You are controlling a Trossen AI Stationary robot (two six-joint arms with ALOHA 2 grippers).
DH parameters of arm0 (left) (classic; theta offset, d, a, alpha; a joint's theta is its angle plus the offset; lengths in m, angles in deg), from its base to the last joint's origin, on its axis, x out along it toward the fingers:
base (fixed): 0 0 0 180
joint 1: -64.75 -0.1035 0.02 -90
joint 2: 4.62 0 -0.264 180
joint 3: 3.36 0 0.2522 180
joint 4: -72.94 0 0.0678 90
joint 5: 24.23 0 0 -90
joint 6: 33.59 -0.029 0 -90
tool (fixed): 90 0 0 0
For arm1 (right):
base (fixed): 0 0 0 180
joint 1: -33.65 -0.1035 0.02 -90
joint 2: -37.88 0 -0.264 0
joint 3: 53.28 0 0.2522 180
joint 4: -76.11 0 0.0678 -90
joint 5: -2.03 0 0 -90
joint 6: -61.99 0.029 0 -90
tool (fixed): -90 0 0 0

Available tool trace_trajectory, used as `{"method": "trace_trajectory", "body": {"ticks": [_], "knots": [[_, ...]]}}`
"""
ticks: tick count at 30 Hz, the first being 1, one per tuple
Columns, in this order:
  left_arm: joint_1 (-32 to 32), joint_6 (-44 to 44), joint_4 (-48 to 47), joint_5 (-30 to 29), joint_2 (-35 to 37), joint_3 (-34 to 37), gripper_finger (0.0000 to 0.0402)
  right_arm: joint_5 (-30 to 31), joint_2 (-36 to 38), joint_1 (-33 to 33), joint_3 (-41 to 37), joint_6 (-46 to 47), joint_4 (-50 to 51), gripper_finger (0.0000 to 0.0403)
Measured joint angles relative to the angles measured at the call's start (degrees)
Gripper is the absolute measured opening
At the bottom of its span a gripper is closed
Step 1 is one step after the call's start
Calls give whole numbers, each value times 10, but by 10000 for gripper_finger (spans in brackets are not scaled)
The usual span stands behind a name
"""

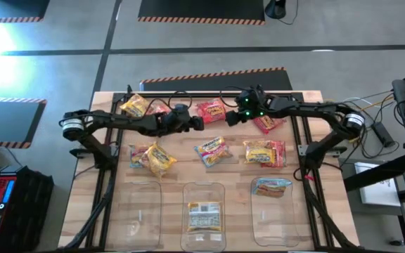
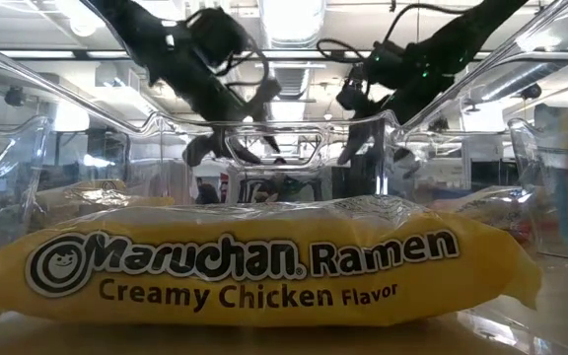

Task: Sort Maruchan noodles
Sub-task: Put the orange noodle pack into the left transparent bin

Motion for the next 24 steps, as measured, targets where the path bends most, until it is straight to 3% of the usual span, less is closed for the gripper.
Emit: {"method": "trace_trajectory", "body": {"ticks": [9,19,24], "knots": [[-28,-32,-8,38,-22,0,152,-3,-75,5,0,128,-113,148],[-41,-56,-14,54,-22,0,152,-45,-109,17,0,135,-130,148],[-46,-62,-38,63,-22,0,152,-76,-97,29,0,90,-128,148]]}}
